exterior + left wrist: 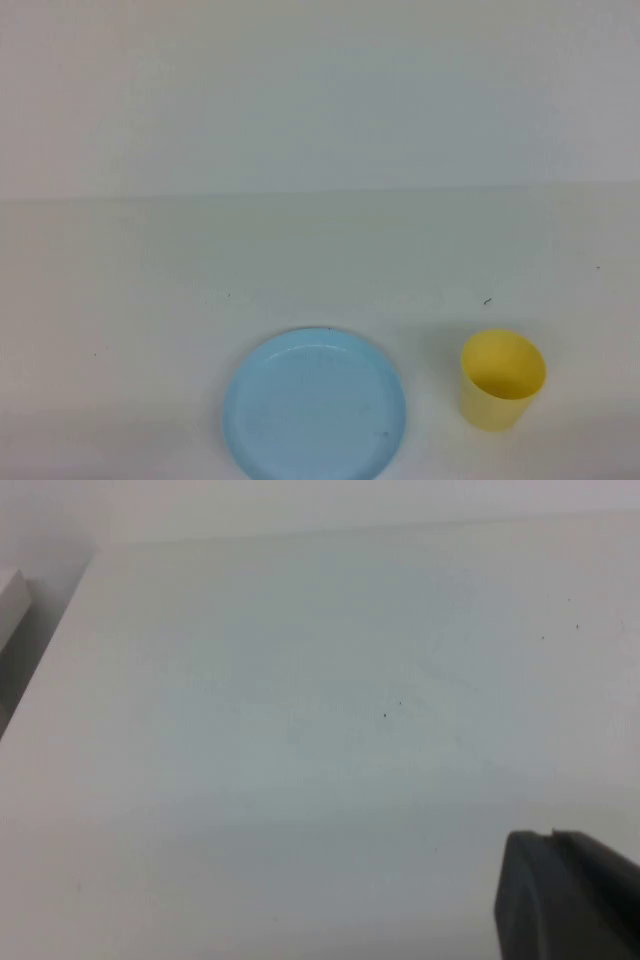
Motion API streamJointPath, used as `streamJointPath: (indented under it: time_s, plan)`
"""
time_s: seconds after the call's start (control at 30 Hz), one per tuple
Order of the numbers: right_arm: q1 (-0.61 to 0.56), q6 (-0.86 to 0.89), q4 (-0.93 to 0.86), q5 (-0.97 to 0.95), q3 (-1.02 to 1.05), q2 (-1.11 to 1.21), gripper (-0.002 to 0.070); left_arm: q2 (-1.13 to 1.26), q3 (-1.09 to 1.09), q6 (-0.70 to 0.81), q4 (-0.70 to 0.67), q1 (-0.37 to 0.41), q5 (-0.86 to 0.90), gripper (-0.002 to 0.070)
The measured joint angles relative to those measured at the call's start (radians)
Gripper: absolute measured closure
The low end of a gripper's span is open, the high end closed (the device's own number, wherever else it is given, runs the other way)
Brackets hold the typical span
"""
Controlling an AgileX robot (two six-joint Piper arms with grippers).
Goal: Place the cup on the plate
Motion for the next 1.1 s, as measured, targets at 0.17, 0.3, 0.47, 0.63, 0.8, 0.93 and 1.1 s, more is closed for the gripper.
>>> streamJointPath:
  time_s: [0.17, 0.3, 0.47, 0.63, 0.8, 0.93, 1.1]
  plan:
    - [0.000, 0.000, 0.000, 0.000, 0.000, 0.000, 0.0676, 0.000, 0.000, 0.000, 0.000, 0.000, 0.000, 0.0673]
    - [0.000, 0.000, 0.000, 0.000, 0.000, 0.000, 0.0676, 0.000, 0.000, 0.000, 0.000, 0.000, 0.000, 0.0674]
    - [0.000, 0.000, 0.000, 0.000, 0.000, 0.000, 0.0676, 0.000, 0.000, 0.000, 0.000, 0.000, 0.000, 0.0673]
    - [0.000, 0.000, 0.000, 0.000, 0.000, 0.000, 0.0676, 0.000, 0.000, 0.047, 0.043, 0.000, 0.000, 0.0673]
    - [0.000, 0.000, 0.000, 0.000, 0.000, -0.001, 0.0676, 0.000, 0.000, 0.062, 0.055, 0.000, -0.013, 0.0673]
    - [0.000, 0.000, 0.036, -0.026, 0.000, -0.001, 0.0676, 0.000, 0.000, 0.056, 0.055, 0.000, -0.044, 0.0673]
    - [0.000, 0.000, 0.088, -0.064, 0.000, -0.001, 0.0676, 0.000, 0.000, 0.045, 0.041, 0.000, -0.150, 0.0673]
